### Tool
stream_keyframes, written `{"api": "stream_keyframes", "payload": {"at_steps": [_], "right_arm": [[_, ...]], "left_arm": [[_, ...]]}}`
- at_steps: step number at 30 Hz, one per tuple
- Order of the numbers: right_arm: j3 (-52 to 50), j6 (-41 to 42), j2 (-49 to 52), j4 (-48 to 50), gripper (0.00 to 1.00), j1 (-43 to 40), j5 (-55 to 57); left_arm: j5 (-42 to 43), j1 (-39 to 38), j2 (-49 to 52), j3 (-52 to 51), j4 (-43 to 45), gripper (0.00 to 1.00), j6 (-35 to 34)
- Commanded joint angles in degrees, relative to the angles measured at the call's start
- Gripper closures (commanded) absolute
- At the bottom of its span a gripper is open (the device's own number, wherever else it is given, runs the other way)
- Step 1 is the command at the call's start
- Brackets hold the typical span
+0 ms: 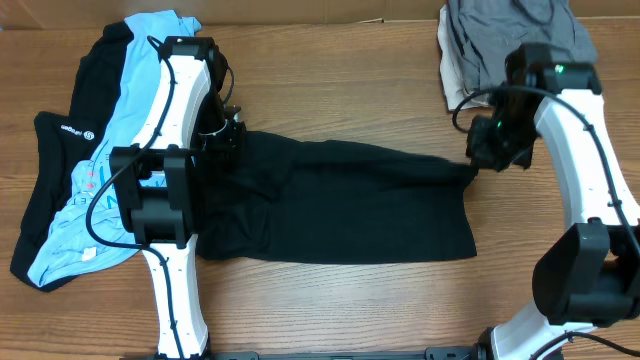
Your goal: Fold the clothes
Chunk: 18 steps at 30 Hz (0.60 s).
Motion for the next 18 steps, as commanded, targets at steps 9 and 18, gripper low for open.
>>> {"api": "stream_keyframes", "payload": {"at_steps": [9,18], "right_arm": [[-21.2,2.82,-1.31,15.56,0.96,-1.73,-1.46],[-25.24,2.78,-1.07,23.45,0.64,-5.49,-1.49]], "left_arm": [[-1.57,0.37,-1.42,-0.57,-1.27,0.96,1.81],[-1.97,0.37,-1.4,-0.98,-1.27,0.96,2.8]]}}
